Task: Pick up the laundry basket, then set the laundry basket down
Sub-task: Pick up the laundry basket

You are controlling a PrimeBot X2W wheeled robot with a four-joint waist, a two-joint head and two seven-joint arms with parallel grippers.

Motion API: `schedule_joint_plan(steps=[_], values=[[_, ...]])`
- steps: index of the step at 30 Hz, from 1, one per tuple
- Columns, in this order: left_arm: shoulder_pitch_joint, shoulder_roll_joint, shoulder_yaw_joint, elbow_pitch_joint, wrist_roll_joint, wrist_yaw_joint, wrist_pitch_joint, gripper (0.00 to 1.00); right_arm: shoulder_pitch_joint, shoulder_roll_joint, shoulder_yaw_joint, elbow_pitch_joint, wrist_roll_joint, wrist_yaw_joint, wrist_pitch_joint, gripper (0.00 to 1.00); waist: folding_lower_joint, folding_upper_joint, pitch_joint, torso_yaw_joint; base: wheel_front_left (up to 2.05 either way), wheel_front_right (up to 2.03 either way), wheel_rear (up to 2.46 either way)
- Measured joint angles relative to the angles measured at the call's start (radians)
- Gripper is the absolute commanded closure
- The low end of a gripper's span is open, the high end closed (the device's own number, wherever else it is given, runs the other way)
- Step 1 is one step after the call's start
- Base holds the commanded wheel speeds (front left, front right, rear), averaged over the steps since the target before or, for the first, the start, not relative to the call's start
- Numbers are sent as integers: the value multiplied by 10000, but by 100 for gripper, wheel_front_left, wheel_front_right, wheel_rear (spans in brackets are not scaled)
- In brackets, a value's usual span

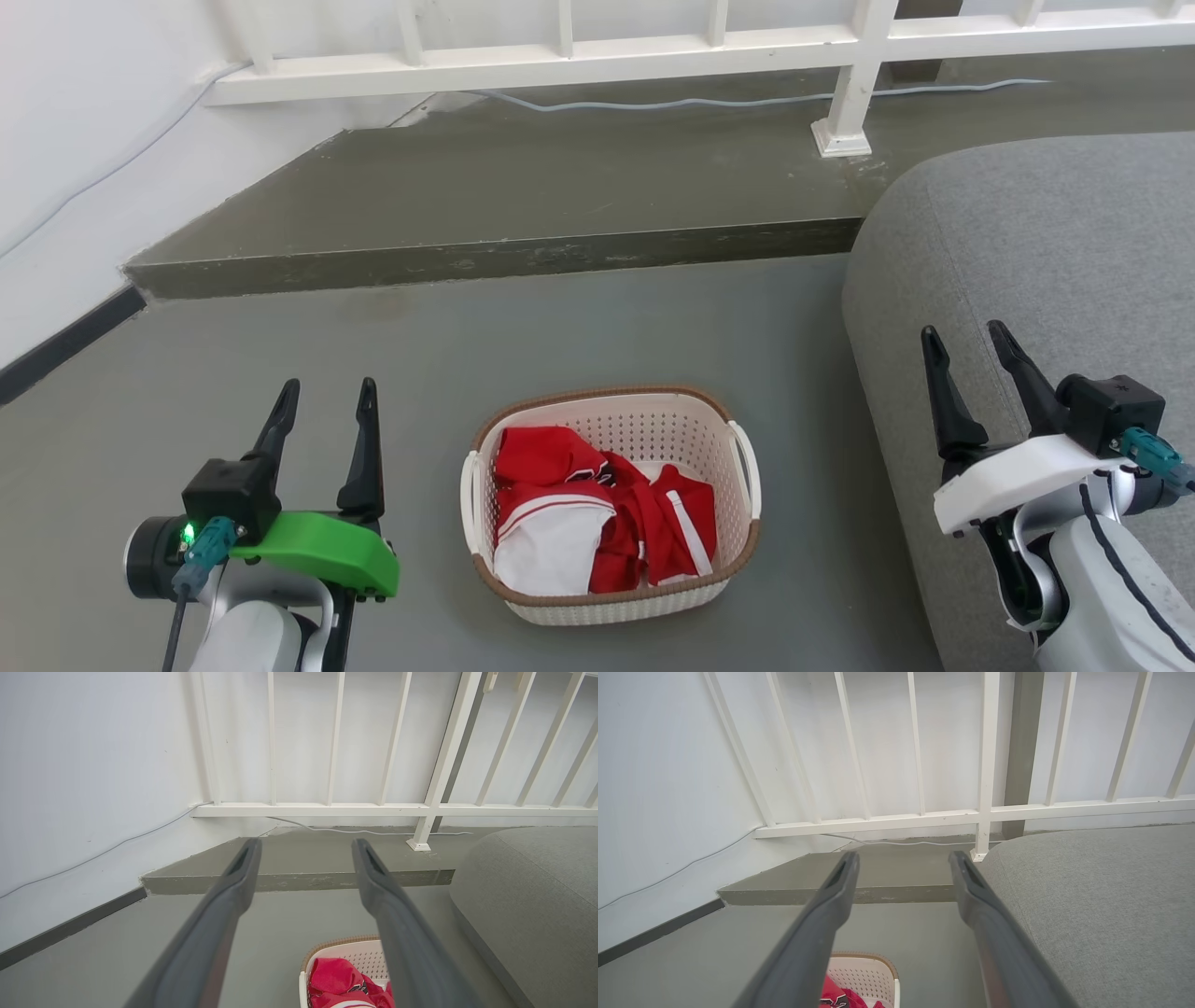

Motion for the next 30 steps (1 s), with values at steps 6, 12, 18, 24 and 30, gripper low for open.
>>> schedule_joint_plan(steps=[6,12,18,24,30], values=[[-1,0,0,36,0,0,71,0,-4,2,-25,17,-54,12,0,0,0,0,14,2,0,0,0],[-1,-4,-4,59,0,2,73,0,-4,8,-56,58,-130,102,0,0,0,0,55,7,0,0,0],[-9,-10,-8,-2,0,13,75,0,-11,8,-79,56,-184,115,0,0,0,0,278,17,0,0,0],[-18,-17,-4,-27,0,15,75,0,-23,12,-102,88,-184,161,0,0,0,0,633,17,0,0,0],[-66,-44,-13,-94,0,15,96,0,-242,2,-123,127,-188,224,-2,0,0,0,1143,23,0,0,0]])
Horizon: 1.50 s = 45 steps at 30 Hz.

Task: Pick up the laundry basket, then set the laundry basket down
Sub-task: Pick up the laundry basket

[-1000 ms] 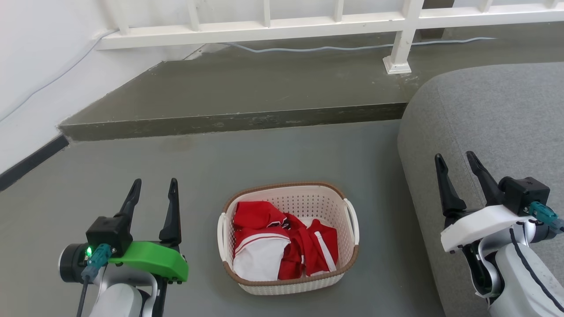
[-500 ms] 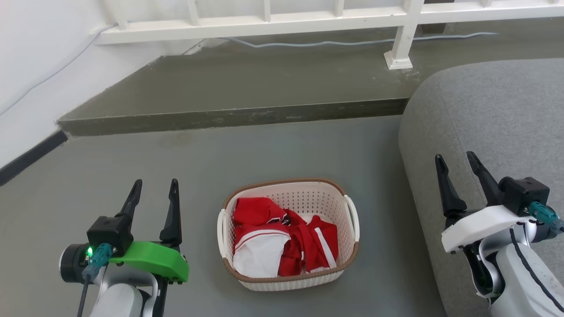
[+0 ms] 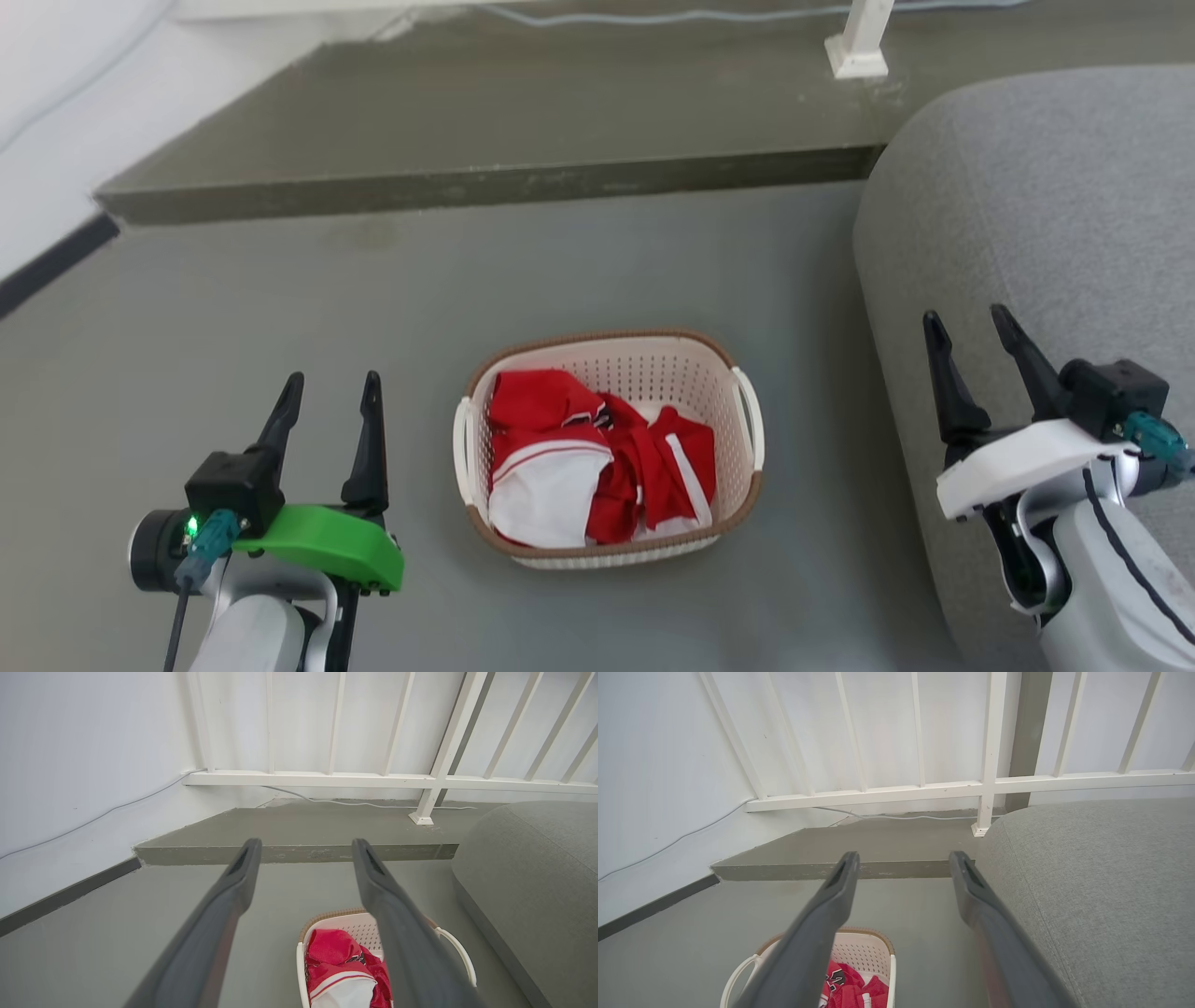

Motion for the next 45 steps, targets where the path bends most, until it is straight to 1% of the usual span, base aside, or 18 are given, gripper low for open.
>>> schedule_joint_plan(steps=[12,15,22,29,32,37,41,45], values=[[-907,-153,-58,-94,2,0,109,0,-851,-77,-10,140,-98,25,0,0,0,0,1461,50,0,0,0],[-1126,-184,-46,-86,2,0,157,0,-1085,-67,2,165,-100,100,-10,0,0,0,1871,64,0,0,0],[-1672,-222,-52,8,15,0,169,0,-1574,-48,17,251,-157,109,-12,0,1,0,2710,89,0,0,0],[-2468,-311,-65,155,-12,-52,334,0,-2290,105,56,332,-159,111,-12,0,1,0,3709,117,0,0,0],[-3041,-368,-56,476,-161,-219,598,0,-2847,163,67,483,-163,194,-12,0,1,0,4285,119,0,0,0],[-4010,-548,-94,1103,-378,-500,972,0,-3708,140,161,884,-290,201,-13,0,2,0,4996,127,0,0,0],[-4737,-558,-92,1860,-485,-709,1225,0,-4372,176,393,1400,-397,303,-10,0,2,0,5496,137,0,0,0],[-5258,-571,-12,2732,-708,-809,1534,0,-4916,288,723,2130,-606,405,36,0,2,0,5883,116,0,0,0]])
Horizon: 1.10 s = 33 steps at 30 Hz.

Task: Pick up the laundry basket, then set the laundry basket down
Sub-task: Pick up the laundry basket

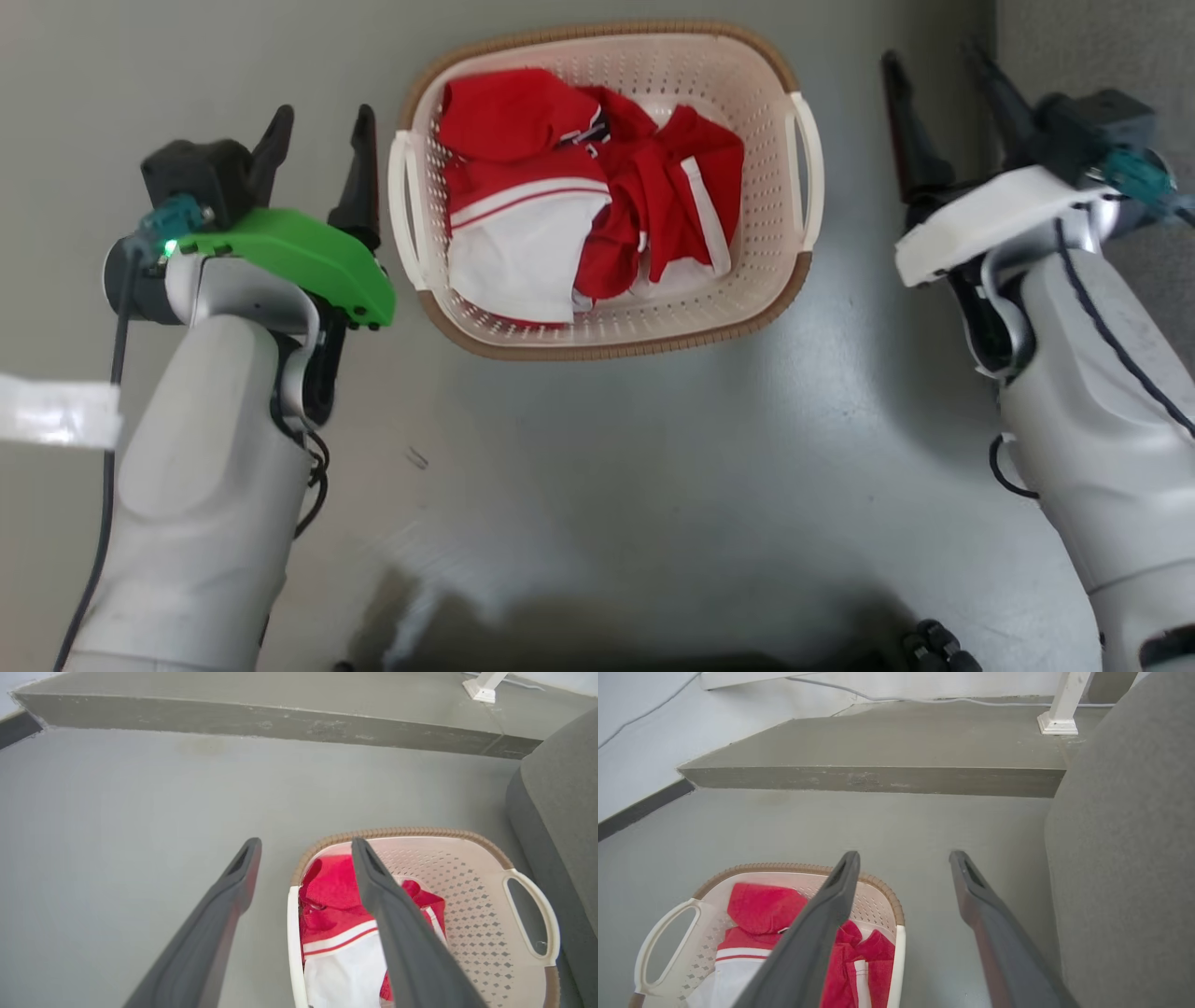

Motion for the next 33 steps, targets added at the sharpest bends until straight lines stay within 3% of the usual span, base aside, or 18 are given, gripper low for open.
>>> schedule_joint_plan(steps=[18,33], values=[[-1002,-109,117,2855,-376,-562,598,0,-1001,650,855,2552,-263,234,265,0,-1,0,1105,-356,0,0,0],[-2344,-21,-88,4096,-345,-878,821,0,-2060,863,1235,3576,-286,324,247,0,-2,0,2175,-630,0,0,0]])
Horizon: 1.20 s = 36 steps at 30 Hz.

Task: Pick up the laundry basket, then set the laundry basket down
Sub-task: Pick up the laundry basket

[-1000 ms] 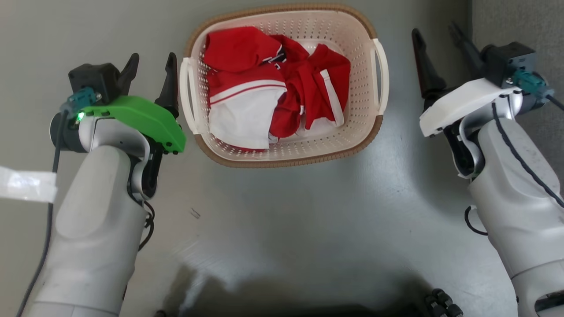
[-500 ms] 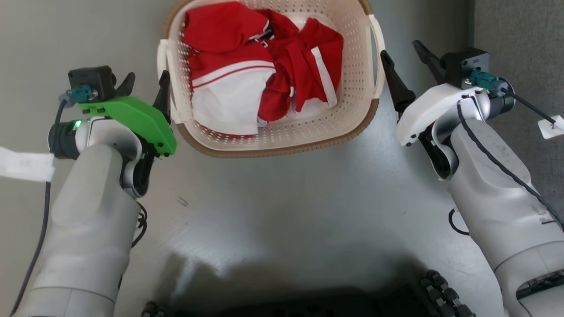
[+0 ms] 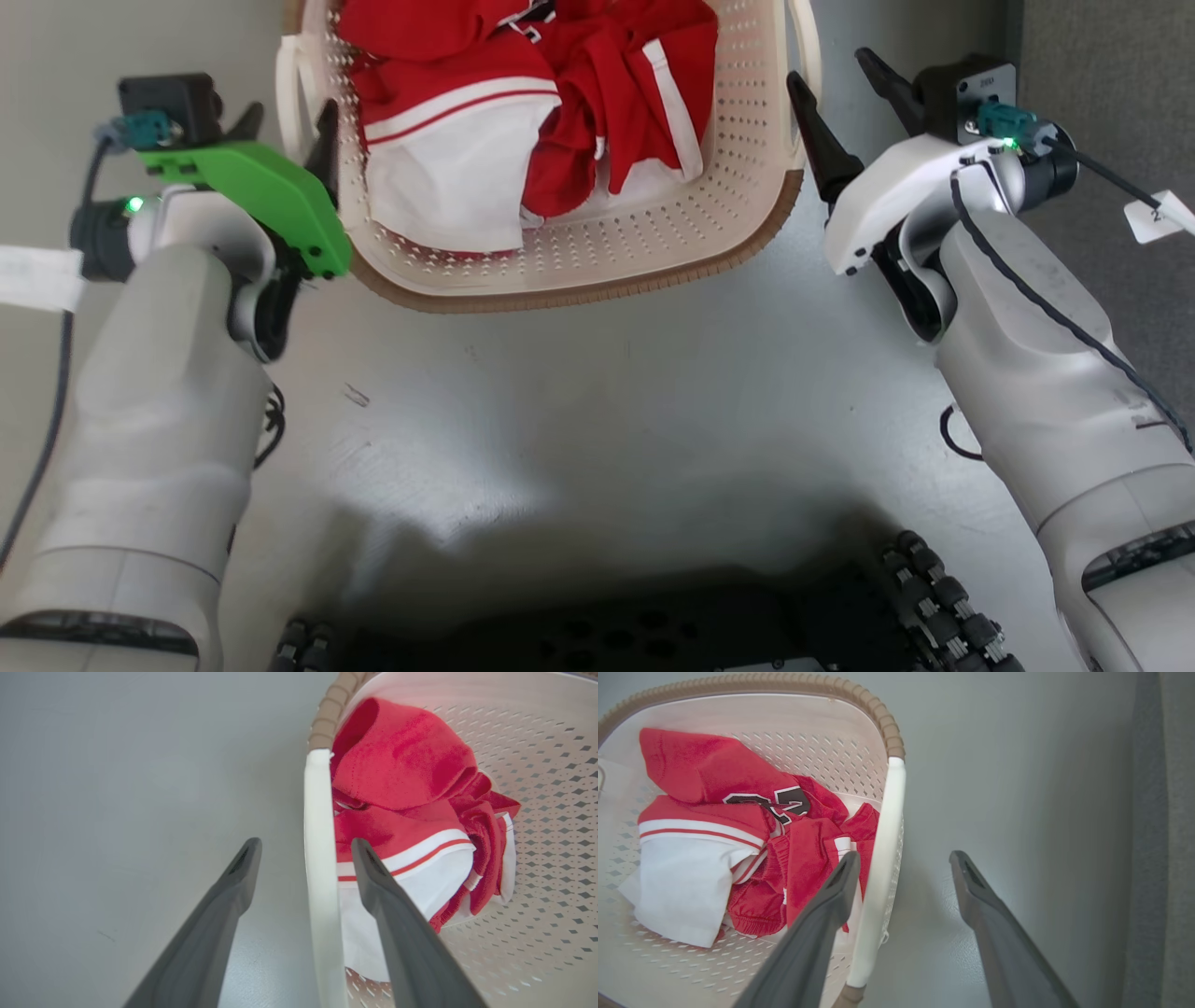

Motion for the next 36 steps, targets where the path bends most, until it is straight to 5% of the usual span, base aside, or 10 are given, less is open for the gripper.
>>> schedule_joint_plan(steps=[14,15,16,36], values=[[-1043,52,-8,1012,75,-127,-48,0,-744,117,238,679,2,88,-169,2,-1,0,665,-114,0,0,0],[-1085,46,-10,1060,75,-161,-48,55,-795,123,286,729,2,88,-173,100,0,0,689,-116,0,0,0],[-1122,35,-19,1133,75,-178,-46,100,-820,146,305,761,2,117,-176,100,0,0,702,-119,0,0,0],[-1499,-408,-150,2169,-8,-339,-466,100,-977,564,351,1684,255,265,-337,100,-1,0,449,-100,0,0,0]])
